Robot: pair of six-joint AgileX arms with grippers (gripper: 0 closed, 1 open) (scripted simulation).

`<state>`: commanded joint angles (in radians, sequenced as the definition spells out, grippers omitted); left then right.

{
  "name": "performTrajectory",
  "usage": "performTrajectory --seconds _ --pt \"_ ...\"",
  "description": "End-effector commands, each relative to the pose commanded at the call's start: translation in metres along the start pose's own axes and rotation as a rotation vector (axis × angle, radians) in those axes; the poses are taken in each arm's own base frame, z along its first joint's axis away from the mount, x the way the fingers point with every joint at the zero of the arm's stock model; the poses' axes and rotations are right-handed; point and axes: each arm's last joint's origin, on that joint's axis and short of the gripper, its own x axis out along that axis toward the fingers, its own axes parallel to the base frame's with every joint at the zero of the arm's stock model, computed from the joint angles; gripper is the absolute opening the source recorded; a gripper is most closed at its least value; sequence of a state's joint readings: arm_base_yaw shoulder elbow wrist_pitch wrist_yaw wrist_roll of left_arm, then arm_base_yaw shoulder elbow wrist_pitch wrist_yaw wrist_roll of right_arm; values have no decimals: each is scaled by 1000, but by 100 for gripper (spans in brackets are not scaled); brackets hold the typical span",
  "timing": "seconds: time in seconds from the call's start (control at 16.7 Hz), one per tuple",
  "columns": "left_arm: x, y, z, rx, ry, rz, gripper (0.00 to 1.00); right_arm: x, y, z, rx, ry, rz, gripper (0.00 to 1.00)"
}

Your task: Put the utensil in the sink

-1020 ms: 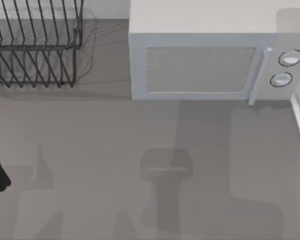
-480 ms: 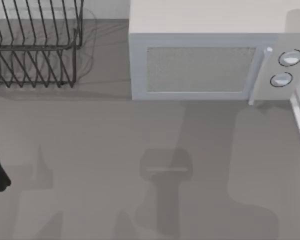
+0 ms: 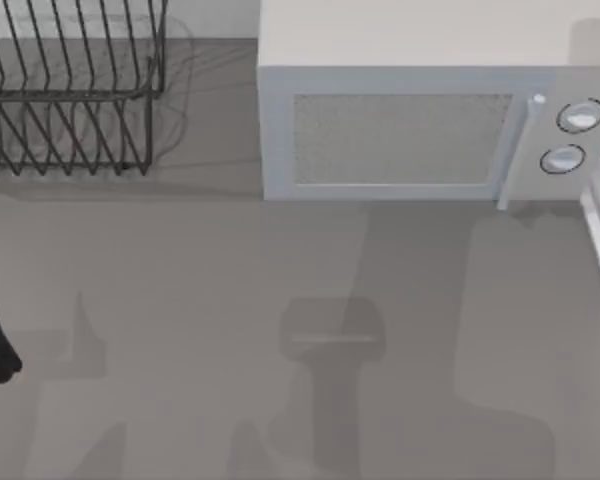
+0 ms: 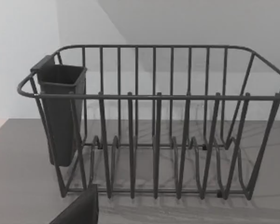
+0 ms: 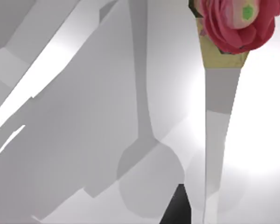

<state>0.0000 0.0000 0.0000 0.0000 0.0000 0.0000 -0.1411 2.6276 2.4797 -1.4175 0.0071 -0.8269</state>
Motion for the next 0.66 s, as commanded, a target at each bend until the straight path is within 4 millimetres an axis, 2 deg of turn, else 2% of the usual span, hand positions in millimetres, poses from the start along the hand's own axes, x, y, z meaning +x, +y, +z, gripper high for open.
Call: performTrajectory --seconds 0.3,0.66 --pt "0 0 0 0 0 0 100 0 0 0 0 0 0 98" --pt "0 0 0 0 0 0 100 0 0 0 0 0 0 100"
